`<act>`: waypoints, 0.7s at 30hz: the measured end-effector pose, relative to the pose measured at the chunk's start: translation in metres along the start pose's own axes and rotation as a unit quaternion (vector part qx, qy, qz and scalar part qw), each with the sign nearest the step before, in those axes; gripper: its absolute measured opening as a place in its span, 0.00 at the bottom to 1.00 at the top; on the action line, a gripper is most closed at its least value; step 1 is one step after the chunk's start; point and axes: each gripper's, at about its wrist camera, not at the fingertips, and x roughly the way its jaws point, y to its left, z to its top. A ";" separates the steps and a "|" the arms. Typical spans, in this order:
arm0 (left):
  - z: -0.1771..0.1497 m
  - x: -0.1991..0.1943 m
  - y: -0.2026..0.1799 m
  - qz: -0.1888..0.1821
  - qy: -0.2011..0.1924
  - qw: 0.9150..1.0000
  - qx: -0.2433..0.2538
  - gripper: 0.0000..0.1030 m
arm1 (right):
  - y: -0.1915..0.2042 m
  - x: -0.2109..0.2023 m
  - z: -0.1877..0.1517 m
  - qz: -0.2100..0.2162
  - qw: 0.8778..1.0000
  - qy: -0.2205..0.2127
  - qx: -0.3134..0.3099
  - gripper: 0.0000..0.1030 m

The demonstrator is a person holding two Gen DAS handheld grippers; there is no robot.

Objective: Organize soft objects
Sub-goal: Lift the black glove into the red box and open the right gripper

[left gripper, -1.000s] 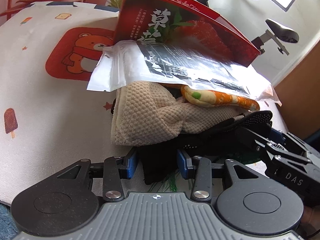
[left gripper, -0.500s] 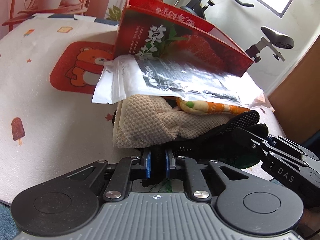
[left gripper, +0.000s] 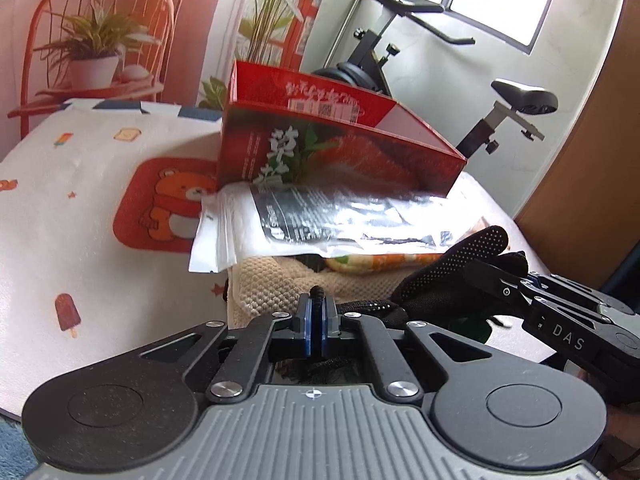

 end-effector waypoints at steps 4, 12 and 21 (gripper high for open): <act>0.000 -0.006 -0.002 -0.001 -0.013 1.000 0.005 0.05 | 0.004 -0.008 0.003 0.004 1.000 -0.013 -0.005 0.13; 0.002 -0.018 -0.004 -0.003 -0.047 0.999 0.013 0.05 | 0.010 -0.019 0.010 0.004 0.999 -0.030 -0.014 0.13; 0.033 -0.029 -0.010 -0.010 -0.099 0.995 0.028 0.05 | 0.011 -0.015 0.045 0.027 0.998 -0.046 -0.024 0.13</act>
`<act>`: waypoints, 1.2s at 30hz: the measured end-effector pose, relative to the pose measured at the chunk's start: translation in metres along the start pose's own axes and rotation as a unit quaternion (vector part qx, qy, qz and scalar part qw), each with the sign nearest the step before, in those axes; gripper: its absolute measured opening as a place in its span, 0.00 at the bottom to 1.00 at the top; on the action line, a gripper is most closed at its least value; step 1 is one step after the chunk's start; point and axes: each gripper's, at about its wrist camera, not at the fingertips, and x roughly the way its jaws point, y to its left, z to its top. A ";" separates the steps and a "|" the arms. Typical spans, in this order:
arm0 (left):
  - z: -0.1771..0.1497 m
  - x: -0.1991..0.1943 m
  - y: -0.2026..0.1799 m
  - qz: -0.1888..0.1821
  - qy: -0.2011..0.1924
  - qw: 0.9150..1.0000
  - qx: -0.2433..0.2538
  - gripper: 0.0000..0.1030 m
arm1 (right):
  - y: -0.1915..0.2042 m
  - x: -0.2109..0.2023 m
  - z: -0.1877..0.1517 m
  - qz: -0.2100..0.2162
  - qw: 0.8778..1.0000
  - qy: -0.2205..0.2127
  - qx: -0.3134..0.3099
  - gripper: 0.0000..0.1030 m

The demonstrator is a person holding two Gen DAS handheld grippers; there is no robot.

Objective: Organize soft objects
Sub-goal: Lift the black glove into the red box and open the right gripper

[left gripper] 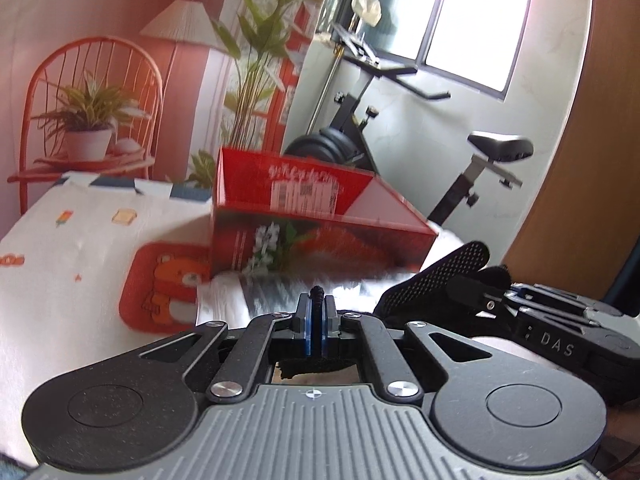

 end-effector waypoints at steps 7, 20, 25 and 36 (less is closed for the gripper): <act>0.045 0.008 -0.004 0.009 -0.059 0.998 0.005 0.05 | -0.010 0.023 0.049 0.021 1.000 -0.020 -0.005 0.13; 0.117 0.045 -0.022 0.004 -0.110 0.994 0.012 0.05 | -0.044 0.071 0.126 0.007 0.997 -0.074 -0.016 0.13; 0.133 0.082 -0.019 0.001 -0.086 0.996 0.002 0.05 | -0.063 0.096 0.143 -0.010 0.996 -0.078 -0.035 0.13; 0.120 0.152 0.004 0.032 -0.006 0.999 0.020 0.05 | -0.100 0.194 0.099 -0.021 0.999 0.032 0.013 0.13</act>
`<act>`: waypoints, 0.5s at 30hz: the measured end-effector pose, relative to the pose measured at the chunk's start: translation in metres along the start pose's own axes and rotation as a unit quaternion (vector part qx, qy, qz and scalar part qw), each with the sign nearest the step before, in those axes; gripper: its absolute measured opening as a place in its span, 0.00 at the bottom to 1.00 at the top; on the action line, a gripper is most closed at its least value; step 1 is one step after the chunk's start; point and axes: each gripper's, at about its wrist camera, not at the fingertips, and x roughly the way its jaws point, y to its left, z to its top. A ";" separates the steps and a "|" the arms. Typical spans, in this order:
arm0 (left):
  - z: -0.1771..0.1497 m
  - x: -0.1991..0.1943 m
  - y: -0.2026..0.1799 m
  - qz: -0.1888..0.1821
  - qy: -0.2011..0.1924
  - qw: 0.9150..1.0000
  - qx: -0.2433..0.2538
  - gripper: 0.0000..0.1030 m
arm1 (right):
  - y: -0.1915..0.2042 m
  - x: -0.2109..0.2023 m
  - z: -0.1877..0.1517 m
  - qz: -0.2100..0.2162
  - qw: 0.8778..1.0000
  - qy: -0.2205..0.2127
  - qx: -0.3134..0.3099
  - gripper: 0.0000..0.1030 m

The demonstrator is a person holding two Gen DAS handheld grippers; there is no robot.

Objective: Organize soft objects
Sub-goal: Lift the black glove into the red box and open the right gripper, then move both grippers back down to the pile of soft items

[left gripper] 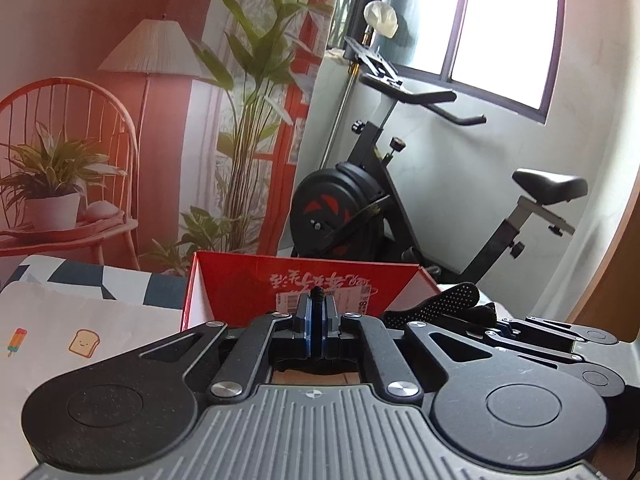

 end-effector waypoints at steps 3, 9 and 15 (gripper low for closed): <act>-0.006 0.009 0.007 0.012 0.020 1.000 0.007 0.05 | -0.001 0.016 -0.013 0.007 1.000 0.025 0.014 0.13; -0.012 0.022 0.018 0.033 0.047 0.998 0.006 0.05 | 0.001 0.027 -0.029 0.011 0.998 0.058 0.016 0.22; -0.015 0.026 0.020 0.046 0.074 0.996 0.017 0.15 | -0.002 0.023 -0.029 -0.003 0.997 0.075 0.031 0.35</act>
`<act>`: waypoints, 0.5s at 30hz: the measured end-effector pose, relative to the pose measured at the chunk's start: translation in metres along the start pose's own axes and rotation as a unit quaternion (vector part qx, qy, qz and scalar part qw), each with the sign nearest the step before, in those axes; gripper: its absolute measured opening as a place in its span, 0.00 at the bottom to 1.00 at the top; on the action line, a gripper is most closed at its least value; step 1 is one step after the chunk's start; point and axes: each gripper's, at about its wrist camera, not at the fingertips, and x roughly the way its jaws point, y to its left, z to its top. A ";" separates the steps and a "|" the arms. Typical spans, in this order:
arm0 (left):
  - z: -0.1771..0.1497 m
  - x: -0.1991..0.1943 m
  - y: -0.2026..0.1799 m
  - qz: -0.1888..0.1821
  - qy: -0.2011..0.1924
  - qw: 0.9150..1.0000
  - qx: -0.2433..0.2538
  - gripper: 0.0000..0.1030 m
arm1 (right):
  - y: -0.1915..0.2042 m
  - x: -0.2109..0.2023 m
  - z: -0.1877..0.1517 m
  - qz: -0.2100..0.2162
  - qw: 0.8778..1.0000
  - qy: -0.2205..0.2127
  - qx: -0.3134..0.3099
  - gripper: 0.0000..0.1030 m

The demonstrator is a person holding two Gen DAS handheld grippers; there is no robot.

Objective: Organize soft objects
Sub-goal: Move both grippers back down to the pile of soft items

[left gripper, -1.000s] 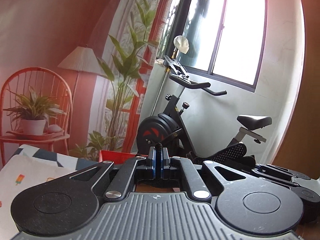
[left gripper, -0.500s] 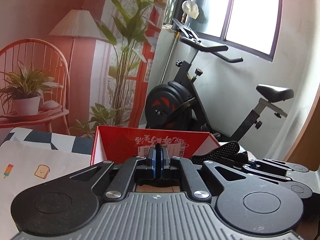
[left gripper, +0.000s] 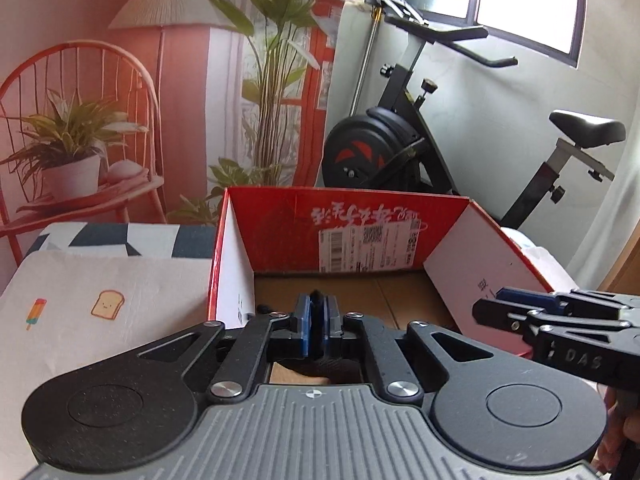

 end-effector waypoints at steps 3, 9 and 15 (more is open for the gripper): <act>-0.003 -0.009 0.003 0.002 -0.011 1.000 0.000 0.40 | -0.001 -0.009 0.004 -0.003 1.000 0.001 0.016 0.49; -0.010 -0.032 -0.001 0.000 -0.013 1.000 0.018 0.43 | 0.010 -0.040 0.004 0.006 1.000 -0.018 0.000 0.55; -0.027 -0.061 -0.006 -0.006 -0.013 1.000 0.025 0.43 | 0.022 -0.079 -0.007 0.012 0.999 -0.037 -0.013 0.56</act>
